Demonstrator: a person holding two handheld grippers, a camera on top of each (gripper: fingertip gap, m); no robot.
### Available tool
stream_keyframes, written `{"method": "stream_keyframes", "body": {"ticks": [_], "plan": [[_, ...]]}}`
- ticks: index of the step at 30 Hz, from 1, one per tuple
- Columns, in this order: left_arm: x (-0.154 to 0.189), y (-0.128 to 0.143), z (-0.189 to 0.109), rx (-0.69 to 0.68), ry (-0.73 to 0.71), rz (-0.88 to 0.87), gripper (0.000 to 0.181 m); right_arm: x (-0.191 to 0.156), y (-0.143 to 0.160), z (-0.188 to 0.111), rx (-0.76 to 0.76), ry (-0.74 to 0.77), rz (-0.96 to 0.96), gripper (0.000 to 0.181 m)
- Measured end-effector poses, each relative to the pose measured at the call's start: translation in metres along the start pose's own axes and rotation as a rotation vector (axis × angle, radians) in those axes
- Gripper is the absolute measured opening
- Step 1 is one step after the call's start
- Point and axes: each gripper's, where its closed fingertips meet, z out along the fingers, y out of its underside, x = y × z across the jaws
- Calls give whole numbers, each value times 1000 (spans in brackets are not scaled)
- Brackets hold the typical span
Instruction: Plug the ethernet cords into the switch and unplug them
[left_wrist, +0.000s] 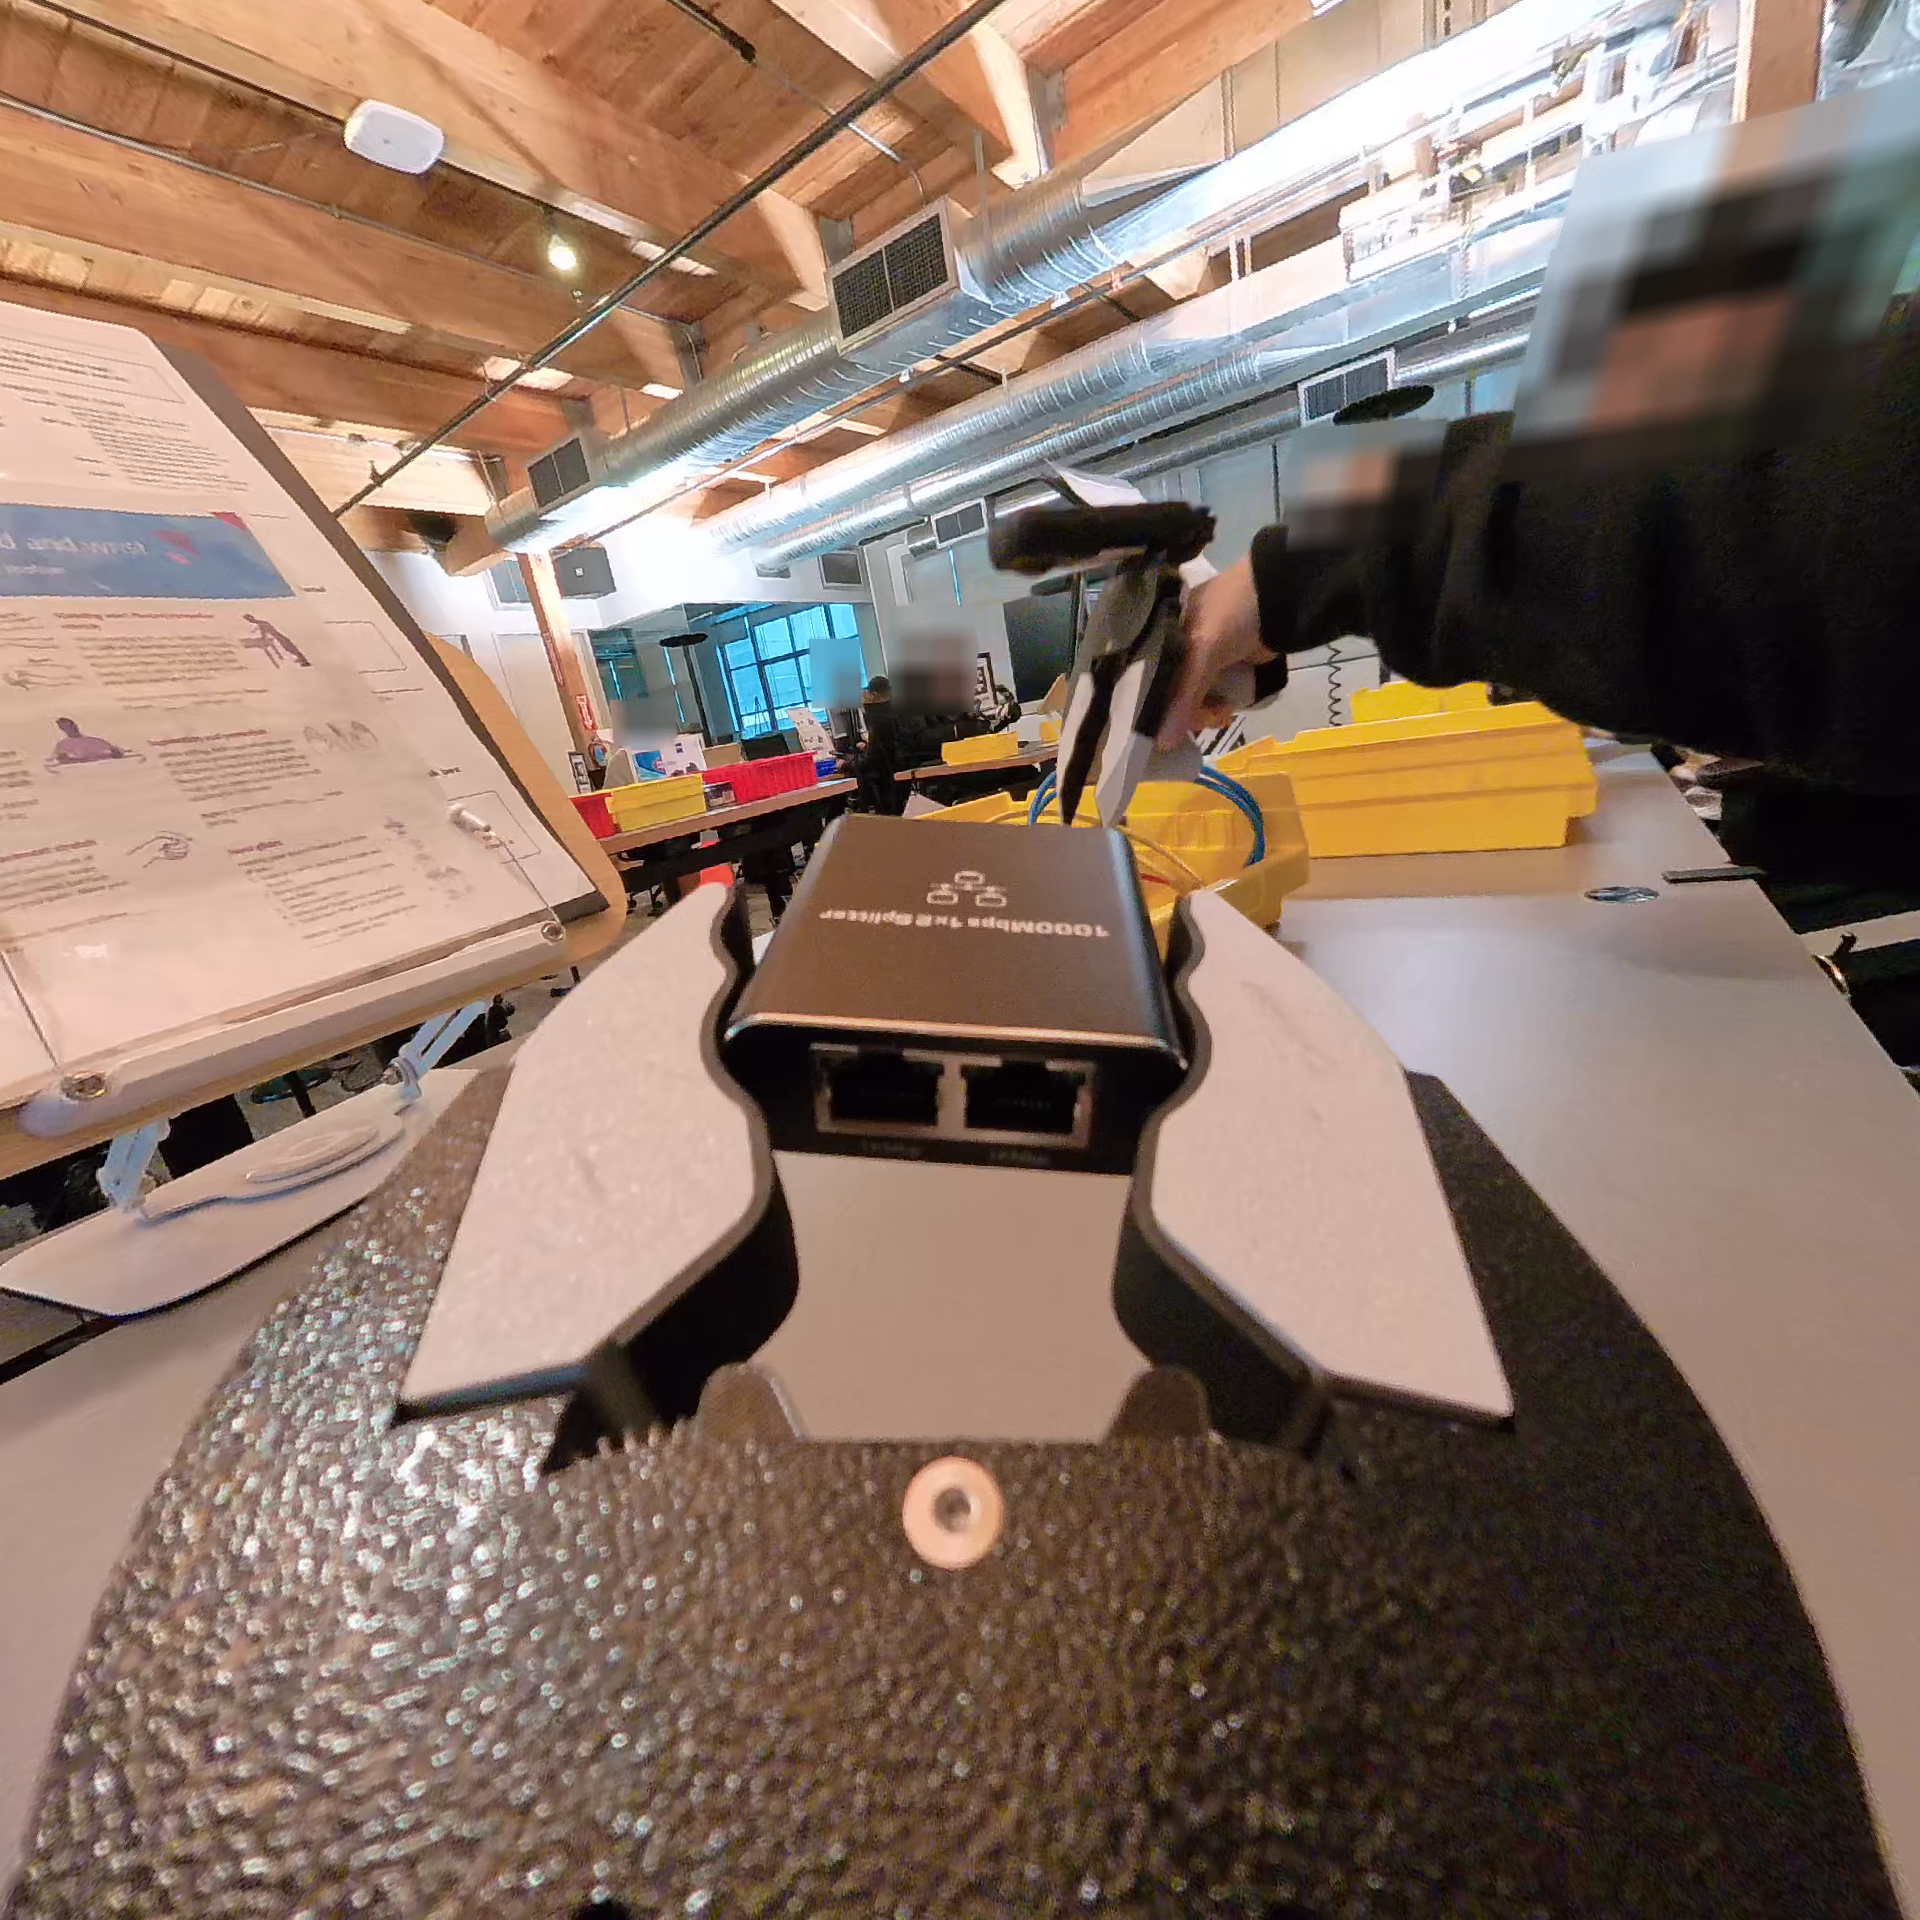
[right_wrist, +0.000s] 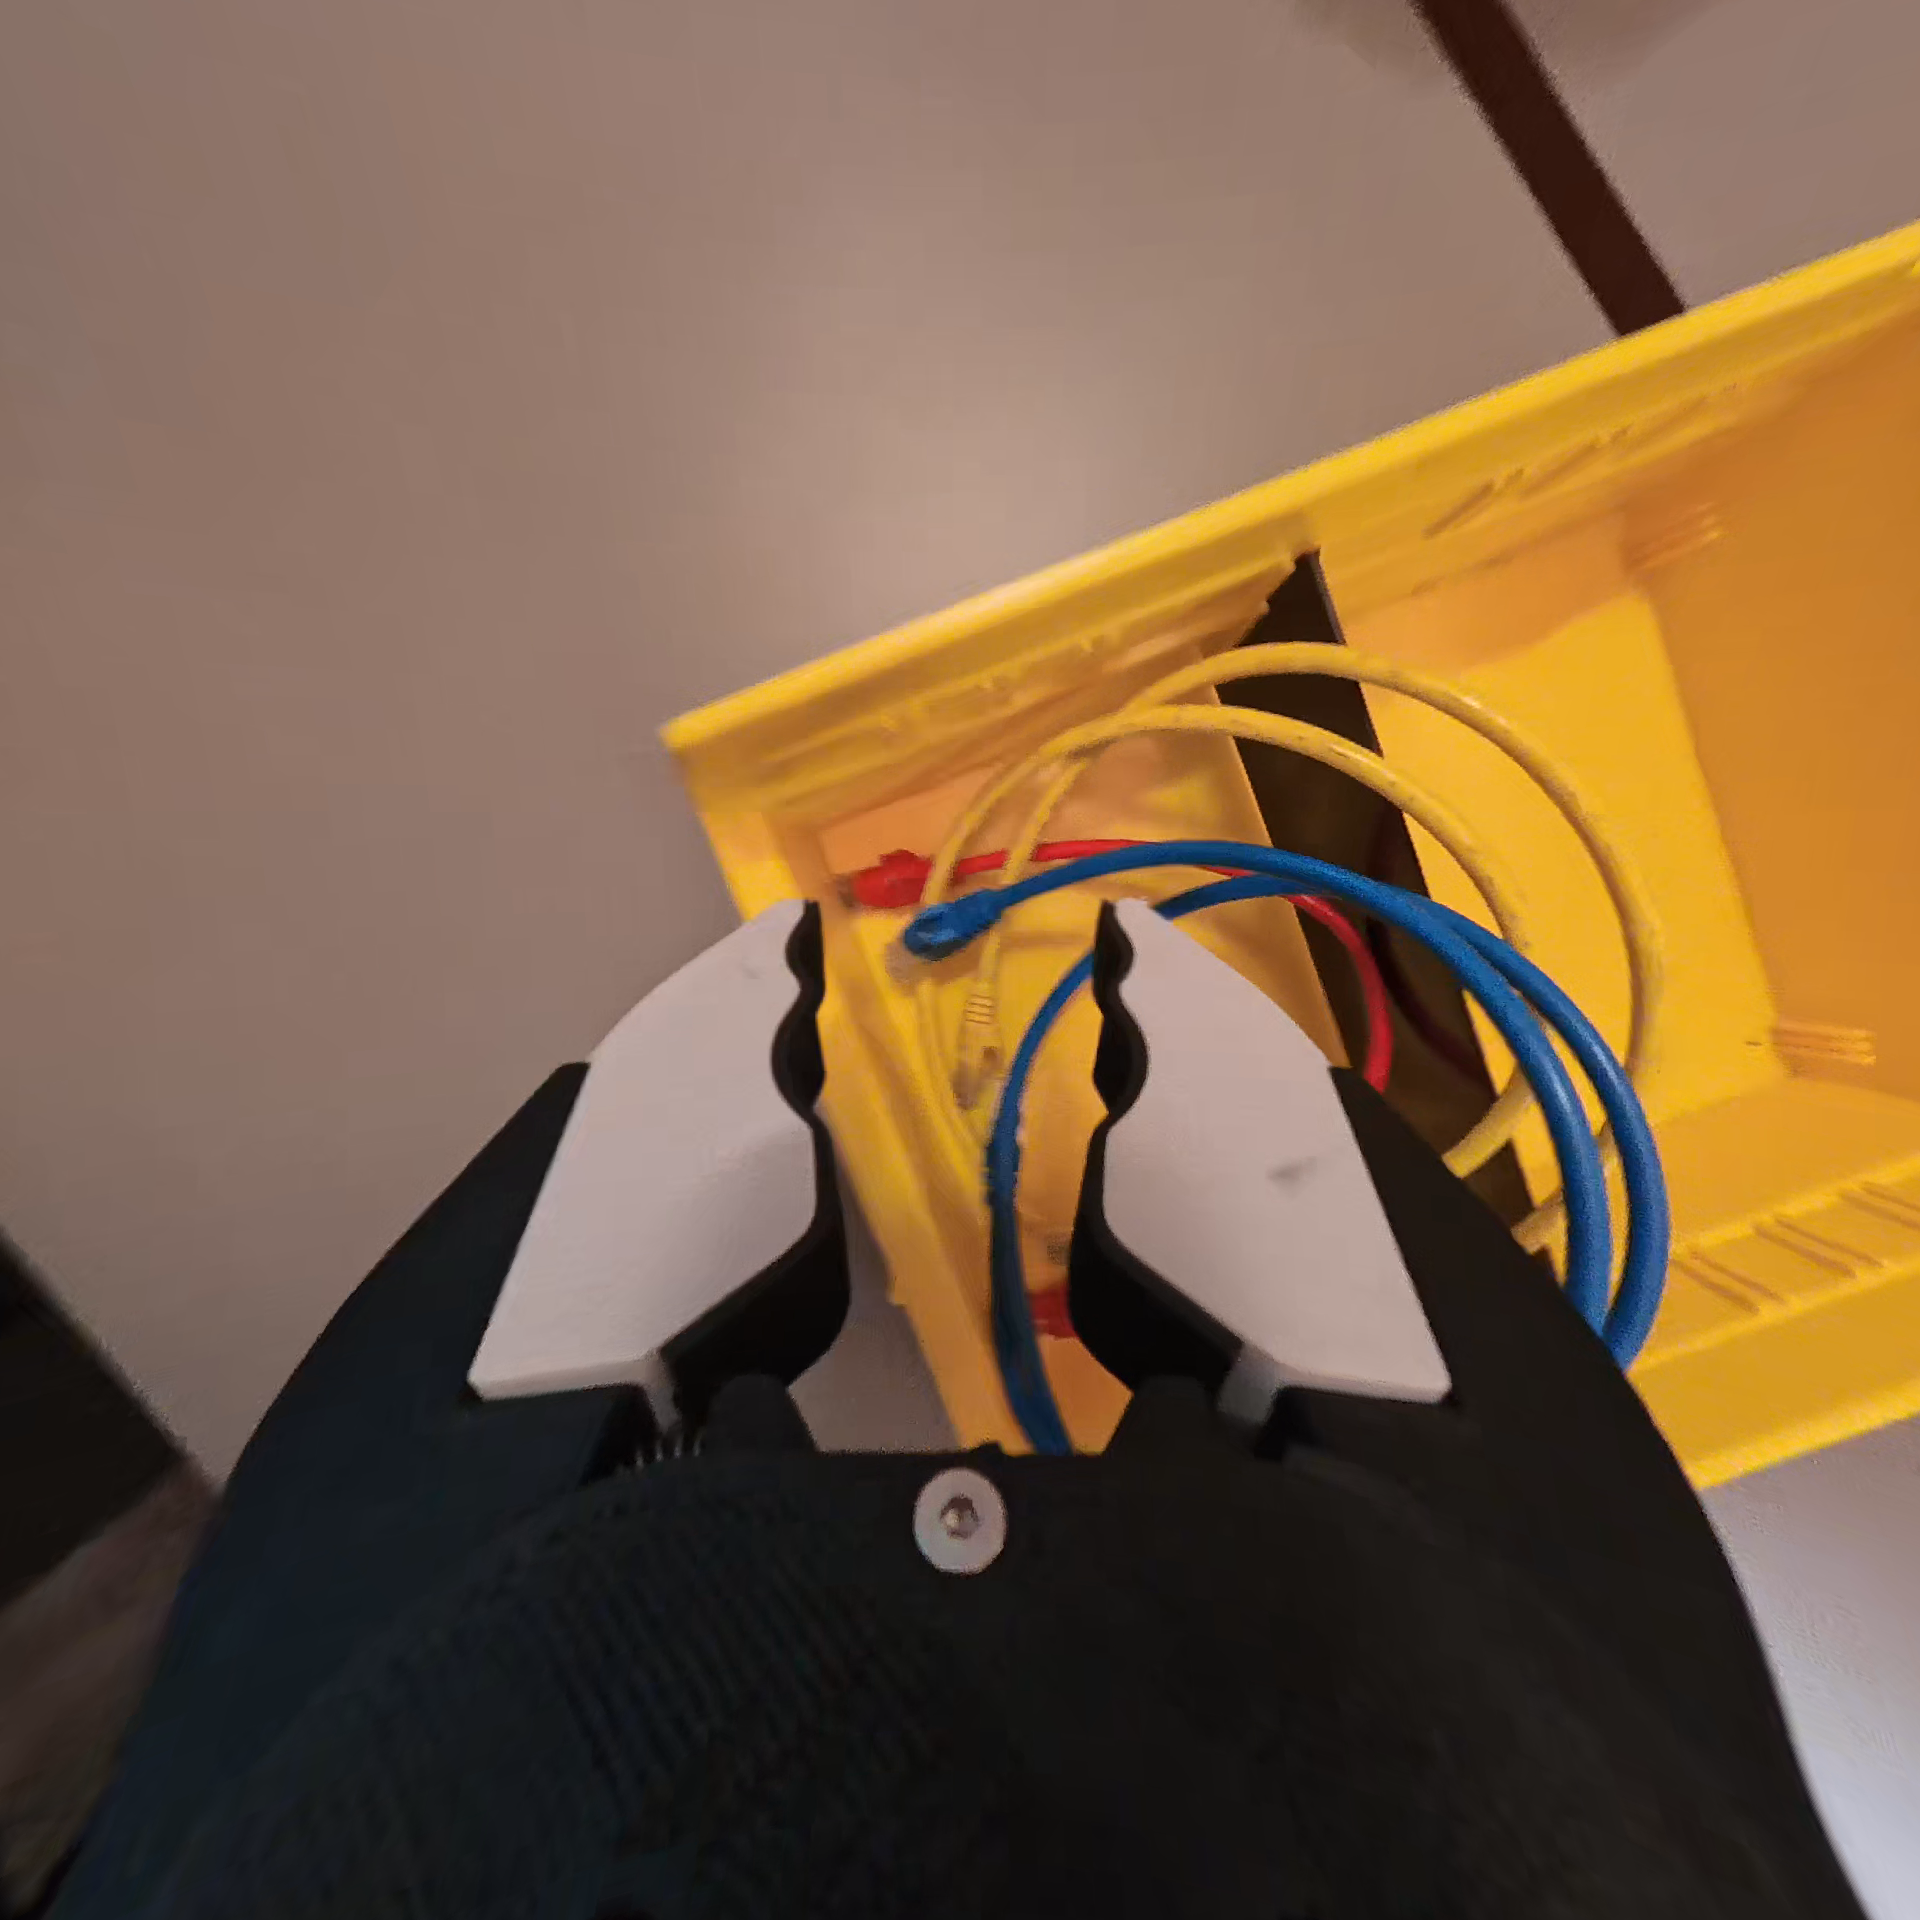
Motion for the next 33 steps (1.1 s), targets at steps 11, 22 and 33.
{"method": "stream_keyframes", "body": {"ticks": [11, 22, 33], "plan": [[24, 3, 4, -18, 120, 41, 75, -218, -106, -7, 459, -731, 325, 79], [57, -1, 3, 24, 254, 218, 75, -359, -142, 59, 254, -1123, 319, 71], [47, 16, 9, -74, 145, 309, 80, -327, -140, 59, 176, -926, 184, 26]]}}
